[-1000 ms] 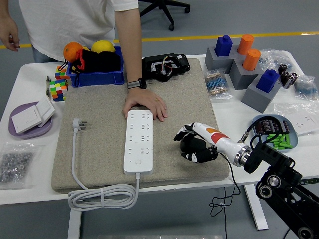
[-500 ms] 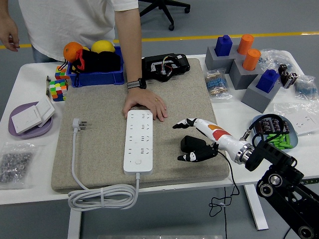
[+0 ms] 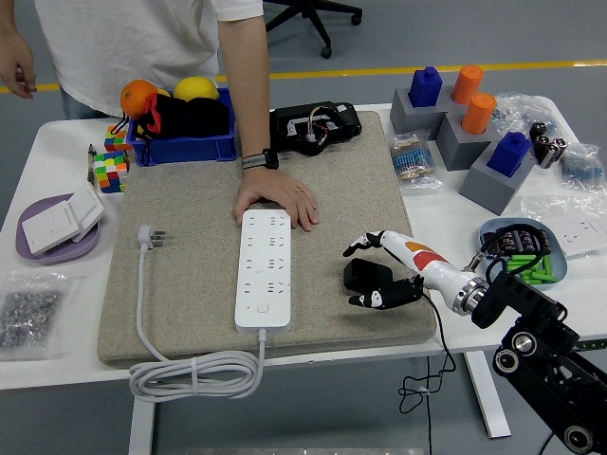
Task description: Press the white button,pick up the black plug,place it near the board,insert it into the board
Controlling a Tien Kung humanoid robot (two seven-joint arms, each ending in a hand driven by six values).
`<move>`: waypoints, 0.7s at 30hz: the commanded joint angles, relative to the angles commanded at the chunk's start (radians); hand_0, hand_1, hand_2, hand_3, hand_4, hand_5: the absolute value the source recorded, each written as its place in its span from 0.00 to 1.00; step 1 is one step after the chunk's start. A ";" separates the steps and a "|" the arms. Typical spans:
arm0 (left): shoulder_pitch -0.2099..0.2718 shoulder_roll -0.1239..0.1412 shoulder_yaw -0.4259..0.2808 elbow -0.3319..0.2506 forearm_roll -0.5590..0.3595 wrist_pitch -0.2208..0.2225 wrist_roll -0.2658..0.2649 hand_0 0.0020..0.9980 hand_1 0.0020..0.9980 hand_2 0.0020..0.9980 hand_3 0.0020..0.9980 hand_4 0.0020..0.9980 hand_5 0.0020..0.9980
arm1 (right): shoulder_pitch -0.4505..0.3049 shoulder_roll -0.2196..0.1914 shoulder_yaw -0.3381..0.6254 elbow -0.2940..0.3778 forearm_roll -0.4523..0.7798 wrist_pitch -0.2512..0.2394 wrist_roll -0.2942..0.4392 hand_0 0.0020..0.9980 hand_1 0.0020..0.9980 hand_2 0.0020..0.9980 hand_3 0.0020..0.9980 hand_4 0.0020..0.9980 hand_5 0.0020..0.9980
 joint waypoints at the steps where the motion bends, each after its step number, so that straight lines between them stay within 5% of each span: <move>1: 0.000 0.000 0.001 0.000 -0.002 0.000 0.000 0.79 0.74 0.72 0.77 0.56 0.48 | 0.000 0.000 0.001 -0.001 0.000 -0.002 0.002 0.83 0.79 0.75 0.59 0.96 0.14; 21: -0.002 0.000 -0.005 0.000 0.013 -0.001 0.000 0.79 0.74 0.72 0.77 0.56 0.48 | -0.003 -0.003 0.013 -0.051 -0.001 -0.004 0.013 0.79 0.77 0.72 0.51 0.93 0.11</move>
